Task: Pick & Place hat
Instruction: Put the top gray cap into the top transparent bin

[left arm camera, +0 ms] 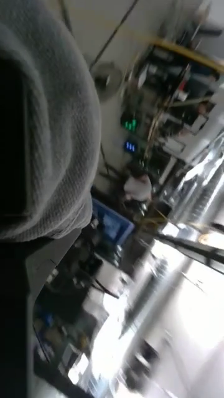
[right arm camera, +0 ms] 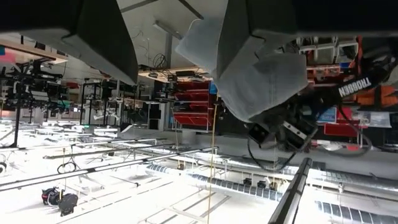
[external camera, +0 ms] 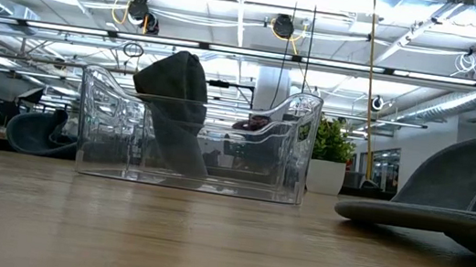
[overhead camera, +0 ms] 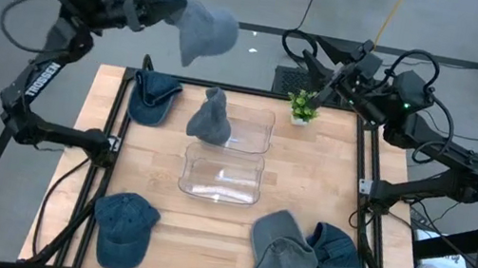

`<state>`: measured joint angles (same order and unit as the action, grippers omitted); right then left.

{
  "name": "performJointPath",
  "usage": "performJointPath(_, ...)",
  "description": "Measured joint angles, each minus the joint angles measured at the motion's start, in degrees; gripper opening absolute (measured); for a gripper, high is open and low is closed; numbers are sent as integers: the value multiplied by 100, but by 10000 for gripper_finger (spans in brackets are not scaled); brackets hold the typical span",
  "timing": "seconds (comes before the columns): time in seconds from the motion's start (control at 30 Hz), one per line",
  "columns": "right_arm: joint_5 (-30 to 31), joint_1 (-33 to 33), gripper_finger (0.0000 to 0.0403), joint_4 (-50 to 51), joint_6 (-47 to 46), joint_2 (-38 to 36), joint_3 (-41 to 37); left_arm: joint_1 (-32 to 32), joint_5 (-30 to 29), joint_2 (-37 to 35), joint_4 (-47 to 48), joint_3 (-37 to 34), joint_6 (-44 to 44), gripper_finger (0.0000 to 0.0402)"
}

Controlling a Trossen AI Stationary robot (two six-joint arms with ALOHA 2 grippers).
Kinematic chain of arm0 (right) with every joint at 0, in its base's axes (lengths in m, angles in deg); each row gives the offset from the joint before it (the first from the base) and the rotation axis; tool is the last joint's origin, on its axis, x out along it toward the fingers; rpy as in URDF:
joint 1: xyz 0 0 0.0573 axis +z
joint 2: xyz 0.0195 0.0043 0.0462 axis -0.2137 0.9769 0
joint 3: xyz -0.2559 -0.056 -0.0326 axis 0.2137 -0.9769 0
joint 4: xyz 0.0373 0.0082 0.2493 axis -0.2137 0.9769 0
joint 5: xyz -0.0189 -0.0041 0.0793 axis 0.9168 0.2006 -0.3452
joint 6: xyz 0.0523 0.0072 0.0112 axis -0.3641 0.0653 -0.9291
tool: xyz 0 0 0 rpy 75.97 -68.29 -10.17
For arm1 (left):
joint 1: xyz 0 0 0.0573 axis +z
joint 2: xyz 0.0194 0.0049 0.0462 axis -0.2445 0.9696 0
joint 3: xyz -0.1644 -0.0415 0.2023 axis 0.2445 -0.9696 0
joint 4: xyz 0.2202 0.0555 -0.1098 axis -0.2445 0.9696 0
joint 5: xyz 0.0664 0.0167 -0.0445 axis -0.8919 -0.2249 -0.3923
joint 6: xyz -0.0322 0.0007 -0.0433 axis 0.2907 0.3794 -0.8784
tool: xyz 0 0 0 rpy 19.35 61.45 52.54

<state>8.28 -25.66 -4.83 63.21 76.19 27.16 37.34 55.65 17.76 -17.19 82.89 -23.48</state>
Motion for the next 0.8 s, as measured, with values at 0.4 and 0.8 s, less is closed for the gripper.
performJointPath(0.4, -4, 0, 205, -227, 759, 4, -2, -156, 254, 715, 2604, 1547, 2244, 8)
performJointPath(0.8, -2, 143, 206, -340, 1846, 0, -2, -1042, -815, 1475, 3489, 1949, 3657, 8)
